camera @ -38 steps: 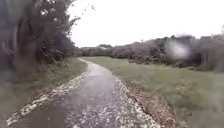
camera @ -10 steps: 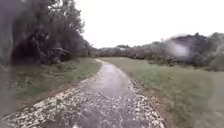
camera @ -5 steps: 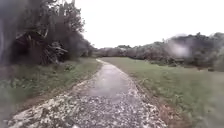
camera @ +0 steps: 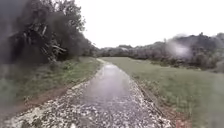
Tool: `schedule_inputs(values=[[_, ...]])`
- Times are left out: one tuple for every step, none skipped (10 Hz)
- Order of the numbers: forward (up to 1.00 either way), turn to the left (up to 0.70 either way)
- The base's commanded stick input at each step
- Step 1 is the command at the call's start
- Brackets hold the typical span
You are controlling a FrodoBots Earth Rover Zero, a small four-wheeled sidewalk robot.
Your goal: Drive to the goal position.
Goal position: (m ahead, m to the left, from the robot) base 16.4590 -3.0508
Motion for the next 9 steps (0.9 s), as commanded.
schedule_inputs(values=[[0.7, 0.0], [0.7, 0.0], [0.7, 0.0], [0.7, 0.0], [0.7, 0.0], [0.7, -0.23], [0.7, -0.27], [0.7, -0.28], [0.7, -0.28]])
